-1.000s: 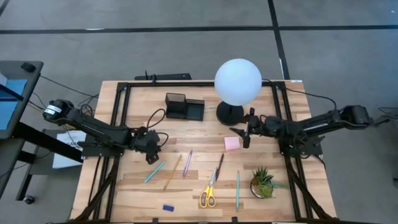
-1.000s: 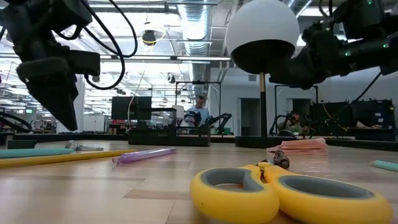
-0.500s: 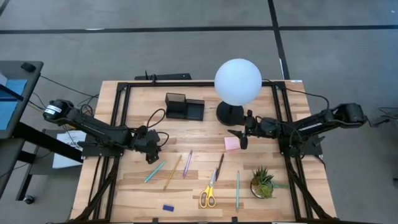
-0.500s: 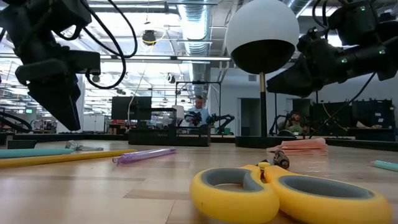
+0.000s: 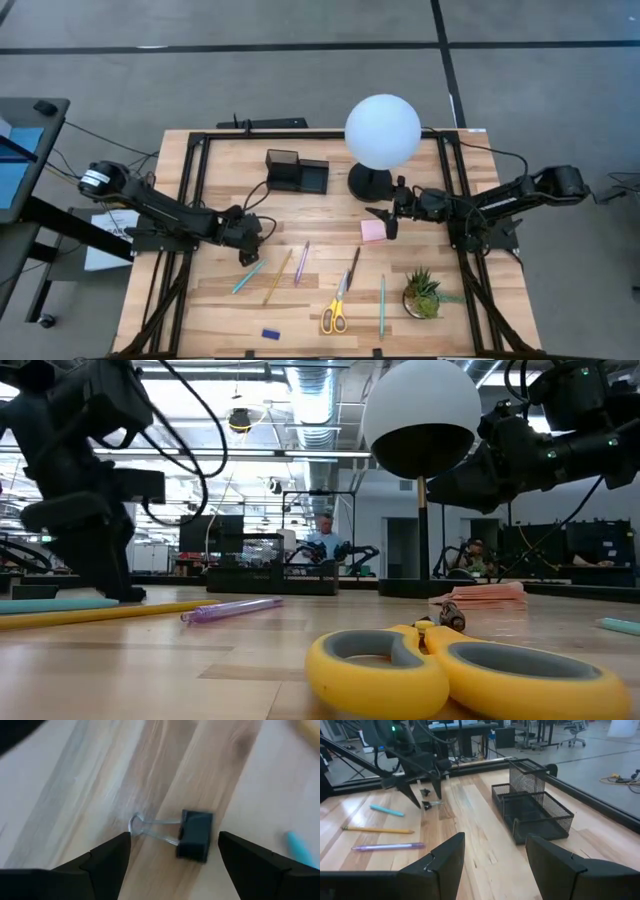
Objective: Pick and place office supplies into organizer
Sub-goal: Put the right black binder clip into the black desk organizer
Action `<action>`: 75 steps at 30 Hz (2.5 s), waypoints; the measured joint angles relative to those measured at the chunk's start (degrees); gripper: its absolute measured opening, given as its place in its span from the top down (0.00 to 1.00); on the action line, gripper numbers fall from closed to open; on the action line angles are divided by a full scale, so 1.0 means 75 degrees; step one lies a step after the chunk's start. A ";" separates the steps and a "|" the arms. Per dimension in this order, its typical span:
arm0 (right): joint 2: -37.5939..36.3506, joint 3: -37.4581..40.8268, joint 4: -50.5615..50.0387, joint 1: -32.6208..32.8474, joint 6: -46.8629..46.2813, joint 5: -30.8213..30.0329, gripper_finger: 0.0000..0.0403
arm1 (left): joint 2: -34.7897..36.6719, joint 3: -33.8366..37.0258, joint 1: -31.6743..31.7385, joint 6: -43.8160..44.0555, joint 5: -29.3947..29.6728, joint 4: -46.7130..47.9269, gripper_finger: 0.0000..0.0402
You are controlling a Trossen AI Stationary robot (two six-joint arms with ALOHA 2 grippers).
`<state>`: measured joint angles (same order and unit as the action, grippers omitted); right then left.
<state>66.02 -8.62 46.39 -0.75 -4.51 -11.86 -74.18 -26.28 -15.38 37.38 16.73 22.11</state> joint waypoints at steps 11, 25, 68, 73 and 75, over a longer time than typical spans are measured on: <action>-0.0003 0.0000 0.0050 0.0000 0.0000 0.0000 0.49 | -0.0270 -0.0003 0.0033 0.0272 0.0014 -0.0346 0.26; -0.0003 0.0000 0.0042 0.0000 0.0000 0.0000 0.49 | -0.0532 -0.0023 0.0030 0.0369 -0.0103 -0.0502 0.58; -0.0003 0.0000 0.0050 -0.0017 0.0000 -0.0003 0.49 | -0.1106 -0.0527 0.3964 -0.3694 0.1816 -0.3798 0.75; -0.0003 0.0000 0.0051 -0.0017 0.0000 -0.0003 0.49 | -0.1533 -0.0527 0.4086 -0.3691 0.1871 -0.4190 0.67; -0.0003 0.0000 0.0048 -0.0017 0.0000 -0.0004 0.49 | -0.1654 -0.0531 0.4083 -0.3691 0.1972 -0.4359 0.64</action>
<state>66.00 -8.62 46.75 -0.89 -4.51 -11.89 -86.58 -30.27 15.25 9.69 31.52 -10.58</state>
